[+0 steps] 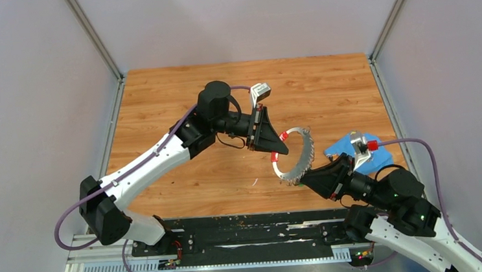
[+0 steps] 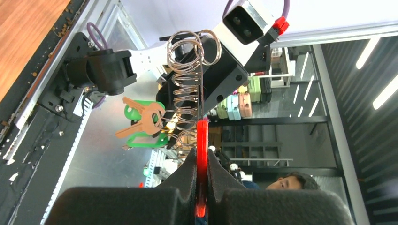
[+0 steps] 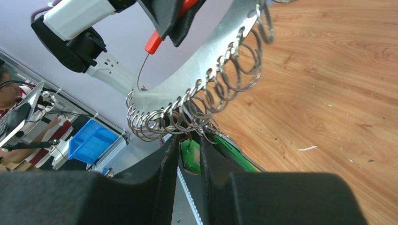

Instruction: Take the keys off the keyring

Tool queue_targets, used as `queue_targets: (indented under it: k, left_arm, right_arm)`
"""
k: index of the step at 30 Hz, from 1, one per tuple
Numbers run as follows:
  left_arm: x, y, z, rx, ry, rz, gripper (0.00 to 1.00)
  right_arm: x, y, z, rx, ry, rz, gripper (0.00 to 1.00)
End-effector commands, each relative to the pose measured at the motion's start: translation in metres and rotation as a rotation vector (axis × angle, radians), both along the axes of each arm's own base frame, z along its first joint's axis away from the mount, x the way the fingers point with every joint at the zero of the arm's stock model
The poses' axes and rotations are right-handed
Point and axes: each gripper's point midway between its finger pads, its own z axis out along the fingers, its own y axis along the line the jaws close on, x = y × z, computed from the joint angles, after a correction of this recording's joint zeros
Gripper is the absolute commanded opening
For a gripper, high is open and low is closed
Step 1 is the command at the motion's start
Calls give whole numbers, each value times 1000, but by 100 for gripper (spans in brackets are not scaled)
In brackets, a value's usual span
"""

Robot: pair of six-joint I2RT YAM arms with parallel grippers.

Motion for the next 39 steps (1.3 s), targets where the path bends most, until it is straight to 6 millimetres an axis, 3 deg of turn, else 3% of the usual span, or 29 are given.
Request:
queue_targets:
  k: [1,9,23,39]
  left_arm:
    - [-3,-1,4,6,117,7,0]
    - [5,-7,11,8,150,38,0]
    - [3,-7,17,6,171,22,0]
    - [2,-8,17,4,165,13,0]
  right_arm:
    - [-3,-5,3,33,-14,-7,26]
    - [-8,-15,11,48,-53,-15,26]
    - [5,-33,13,46,-27,-133,27]
    - [13,-28,25,56,-30,-154,33]
